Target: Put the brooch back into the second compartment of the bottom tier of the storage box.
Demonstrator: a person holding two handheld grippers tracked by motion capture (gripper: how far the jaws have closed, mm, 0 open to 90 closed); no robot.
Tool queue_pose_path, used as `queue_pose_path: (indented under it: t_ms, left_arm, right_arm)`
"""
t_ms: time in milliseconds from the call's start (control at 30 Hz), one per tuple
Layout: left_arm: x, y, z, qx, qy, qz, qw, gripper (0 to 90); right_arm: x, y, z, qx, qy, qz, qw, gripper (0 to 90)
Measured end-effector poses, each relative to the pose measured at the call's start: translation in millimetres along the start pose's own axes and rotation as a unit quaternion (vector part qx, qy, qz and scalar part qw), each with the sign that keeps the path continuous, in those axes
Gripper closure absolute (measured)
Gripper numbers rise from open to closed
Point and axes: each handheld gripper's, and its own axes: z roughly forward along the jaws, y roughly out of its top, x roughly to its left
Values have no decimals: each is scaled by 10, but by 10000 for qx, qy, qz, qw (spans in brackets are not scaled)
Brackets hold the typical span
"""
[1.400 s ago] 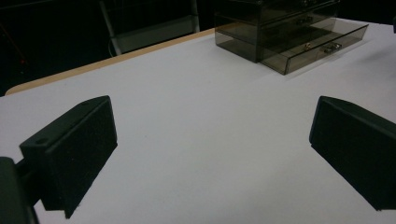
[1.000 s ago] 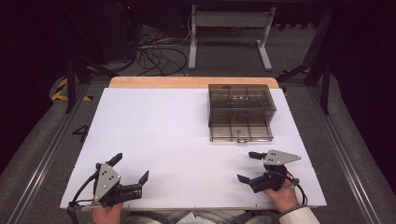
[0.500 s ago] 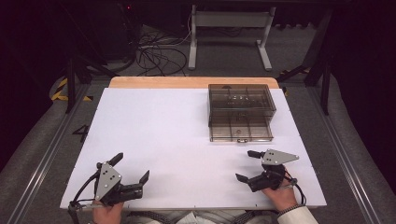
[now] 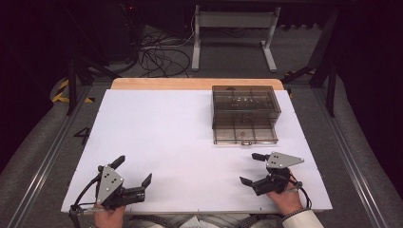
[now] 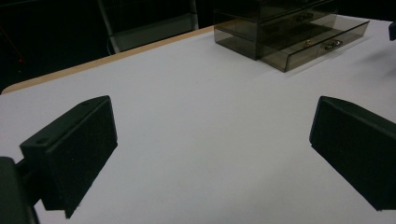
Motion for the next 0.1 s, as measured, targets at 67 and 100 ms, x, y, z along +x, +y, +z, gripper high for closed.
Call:
queue_pose_path:
  t_ms: [67,100]
  left_arm:
    - [3,-1,1,4,-3,-1,10000,17]
    - [6,-1,1,5,-3,0,10000,17]
  right_arm:
    - [0,1,-2,-3,2,-1,10000,23]
    - [0,1,-3,-7,5,3,10000,23]
